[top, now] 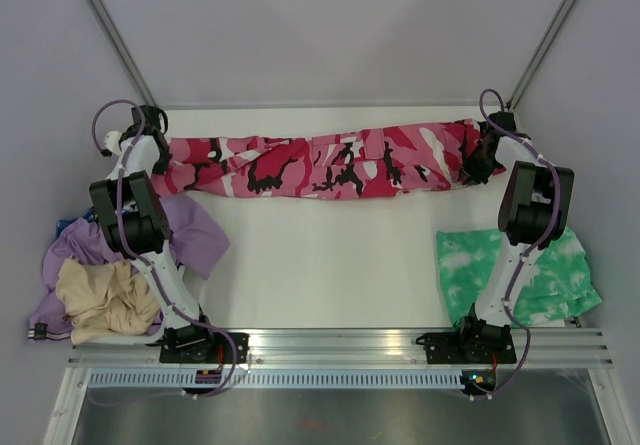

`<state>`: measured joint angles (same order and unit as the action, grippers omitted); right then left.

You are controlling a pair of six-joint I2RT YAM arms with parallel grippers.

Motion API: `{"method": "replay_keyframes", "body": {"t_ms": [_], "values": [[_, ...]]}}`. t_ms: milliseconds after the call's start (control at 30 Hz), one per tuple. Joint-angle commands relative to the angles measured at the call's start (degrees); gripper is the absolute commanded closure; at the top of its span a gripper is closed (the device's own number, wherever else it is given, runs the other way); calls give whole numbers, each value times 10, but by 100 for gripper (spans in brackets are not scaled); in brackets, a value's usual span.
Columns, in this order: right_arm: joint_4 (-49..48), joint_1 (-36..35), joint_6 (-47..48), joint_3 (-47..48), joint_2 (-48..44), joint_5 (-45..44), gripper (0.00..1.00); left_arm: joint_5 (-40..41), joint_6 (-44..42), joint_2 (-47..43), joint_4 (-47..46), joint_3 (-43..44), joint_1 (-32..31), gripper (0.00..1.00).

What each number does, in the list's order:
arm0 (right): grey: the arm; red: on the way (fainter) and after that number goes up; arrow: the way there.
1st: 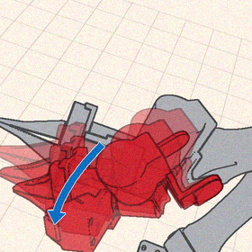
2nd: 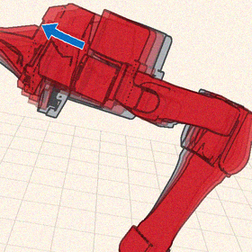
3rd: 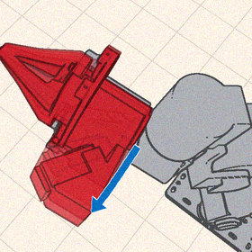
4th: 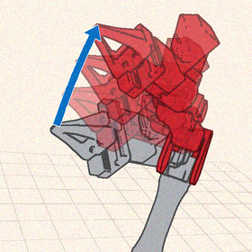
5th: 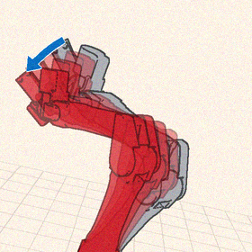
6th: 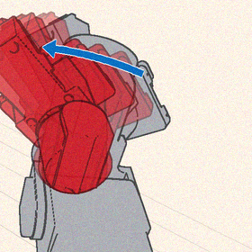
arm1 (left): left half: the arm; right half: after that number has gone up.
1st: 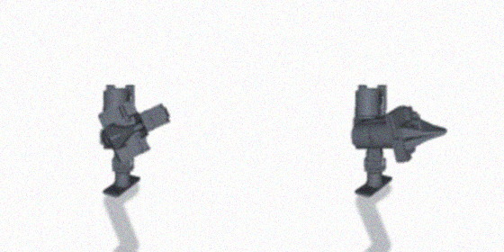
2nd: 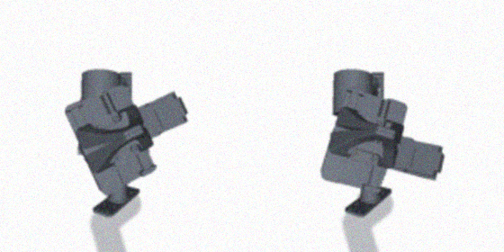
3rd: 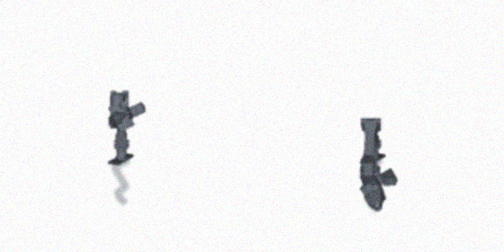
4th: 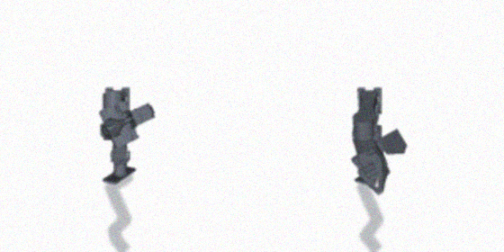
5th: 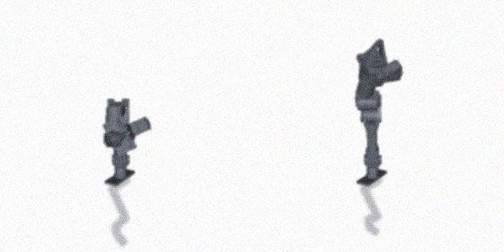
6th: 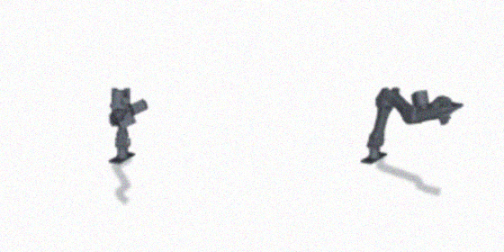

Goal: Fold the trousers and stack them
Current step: Fold the trousers

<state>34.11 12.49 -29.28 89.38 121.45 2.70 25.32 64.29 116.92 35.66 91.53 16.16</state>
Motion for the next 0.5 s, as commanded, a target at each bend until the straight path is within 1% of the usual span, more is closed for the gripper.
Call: {"method": "replay_keyframes", "body": {"t_ms": [0,100,133,200,300,400,433,467], "values": [[3,-2,-10,4,-3,-8,73,0,-41,-21,-29,48,4,98],[3,-2,-9,1,-3,-9,73,-14,-45,-8,-15,66,4,98],[4,-2,-10,1,-3,-11,73,-16,-46,-5,5,77,4,95],[4,-2,-8,0,-2,-12,73,-19,-48,-3,10,75,4,98],[7,-2,-8,4,1,-10,73,-13,-49,-6,4,66,5,98],[12,-2,-7,12,7,-9,73,-23,-58,-1,9,80,5,98],[12,-2,-7,14,7,-10,73,-26,-65,1,19,90,6,96],[11,-2,-8,13,7,-12,73,-29,-65,0,39,91,5,84]]}}
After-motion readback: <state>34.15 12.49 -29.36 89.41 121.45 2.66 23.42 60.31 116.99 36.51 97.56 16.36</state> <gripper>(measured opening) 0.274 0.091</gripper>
